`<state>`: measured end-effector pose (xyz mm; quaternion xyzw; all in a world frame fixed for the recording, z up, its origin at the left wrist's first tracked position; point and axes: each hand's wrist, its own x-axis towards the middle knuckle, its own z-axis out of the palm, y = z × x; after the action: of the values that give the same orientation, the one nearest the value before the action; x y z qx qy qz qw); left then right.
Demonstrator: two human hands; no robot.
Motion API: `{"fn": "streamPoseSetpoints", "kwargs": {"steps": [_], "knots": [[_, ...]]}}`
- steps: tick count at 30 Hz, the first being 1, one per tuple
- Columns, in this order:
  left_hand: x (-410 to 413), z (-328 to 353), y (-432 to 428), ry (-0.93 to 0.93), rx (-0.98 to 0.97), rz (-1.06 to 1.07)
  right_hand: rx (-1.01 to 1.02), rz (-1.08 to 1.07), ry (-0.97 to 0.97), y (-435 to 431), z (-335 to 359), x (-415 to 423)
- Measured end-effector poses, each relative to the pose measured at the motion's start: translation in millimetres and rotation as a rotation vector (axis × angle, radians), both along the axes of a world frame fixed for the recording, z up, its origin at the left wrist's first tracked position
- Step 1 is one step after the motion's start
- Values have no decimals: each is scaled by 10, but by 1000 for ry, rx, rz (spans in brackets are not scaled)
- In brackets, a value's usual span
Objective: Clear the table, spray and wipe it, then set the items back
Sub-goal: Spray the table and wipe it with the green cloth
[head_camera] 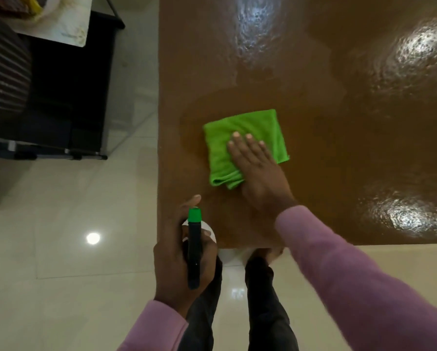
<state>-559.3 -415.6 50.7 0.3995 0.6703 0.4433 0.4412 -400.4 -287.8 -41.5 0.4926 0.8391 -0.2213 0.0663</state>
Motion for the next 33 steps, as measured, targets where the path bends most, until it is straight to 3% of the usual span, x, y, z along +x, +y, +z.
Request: {"fn": "streamPoseSetpoints", "kwargs": {"steps": [4,7,9,13,15,17,21,24,25,26,29,31,33], "knots": [[-78,-17,-56,-35,15,69,9,-588,-92,540,13,670],[-85,-67,-118,44,-4,68,-7,-838,-122,820,18,109],[-97,-59,-124,72,-22,36,16,-699,-124,737,-12,-426],[-92,0,-108,113,-58,32,26,-93,-34,75,-25,-1085],[-137,10,-118,124,-64,76,7,124,-22,-37,19,-821],[-204,-9,-117,119,-57,111,-15,127,-25,-67,12,-274],[-303,-35,-77,107,-43,157,2,-427,-84,-132,32,812],[-319,-78,-90,48,-16,190,-25,-824,-36,-75,14,507],[-303,-87,-124,57,-14,176,-22,-859,-29,-92,7,237],[-282,-80,-159,76,-17,153,-16,-810,-30,-165,-5,-36],[-233,-30,-327,91,-48,81,-32,-372,33,-702,9,-637],[-251,5,-450,112,-46,38,-68,-110,50,-941,61,-544],[-310,15,-528,165,-55,-8,-62,-24,28,-960,26,-148]]}}
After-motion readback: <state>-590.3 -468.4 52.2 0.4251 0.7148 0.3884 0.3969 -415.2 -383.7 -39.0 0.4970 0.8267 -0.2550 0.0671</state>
